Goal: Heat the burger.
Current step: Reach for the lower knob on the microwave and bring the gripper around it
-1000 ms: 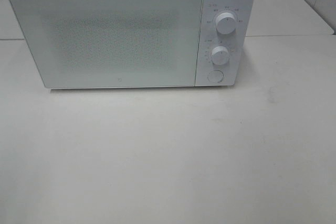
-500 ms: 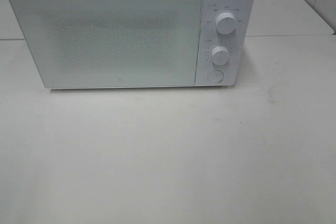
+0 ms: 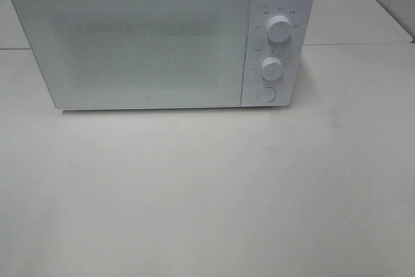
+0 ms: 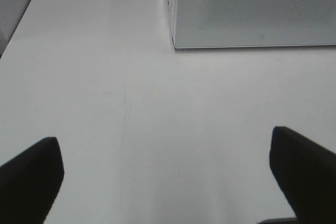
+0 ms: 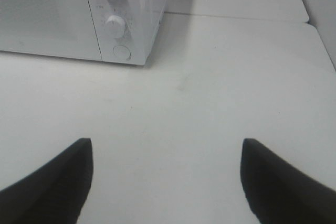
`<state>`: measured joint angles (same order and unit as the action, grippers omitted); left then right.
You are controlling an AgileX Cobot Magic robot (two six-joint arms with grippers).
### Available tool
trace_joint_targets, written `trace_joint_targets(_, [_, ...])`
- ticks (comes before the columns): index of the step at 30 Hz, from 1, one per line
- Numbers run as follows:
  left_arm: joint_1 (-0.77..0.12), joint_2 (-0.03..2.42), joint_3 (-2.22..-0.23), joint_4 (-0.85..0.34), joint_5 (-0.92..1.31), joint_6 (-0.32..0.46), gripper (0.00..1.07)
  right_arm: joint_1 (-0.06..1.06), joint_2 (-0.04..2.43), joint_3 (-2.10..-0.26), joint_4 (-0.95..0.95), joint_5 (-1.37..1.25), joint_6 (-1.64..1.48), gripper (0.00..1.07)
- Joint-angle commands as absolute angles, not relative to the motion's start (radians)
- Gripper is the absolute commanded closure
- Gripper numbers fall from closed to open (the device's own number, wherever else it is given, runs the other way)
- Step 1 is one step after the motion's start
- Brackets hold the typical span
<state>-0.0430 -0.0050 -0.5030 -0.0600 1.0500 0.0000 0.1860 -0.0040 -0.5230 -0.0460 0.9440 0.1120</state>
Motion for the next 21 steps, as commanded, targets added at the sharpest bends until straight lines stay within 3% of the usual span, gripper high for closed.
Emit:
trace_joint_targets(1, [-0.040, -0.026, -0.499, -0.062, 1.037, 0.000, 0.06, 0.178, -0.018, -0.529, -0.044, 0.890, 0.117, 0.32])
trace_joint_targets(21, [-0.040, -0.026, -0.499, -0.062, 1.037, 0.000, 0.06, 0.178, 0.442, -0.526, -0.042, 0.579, 0.115, 0.32])
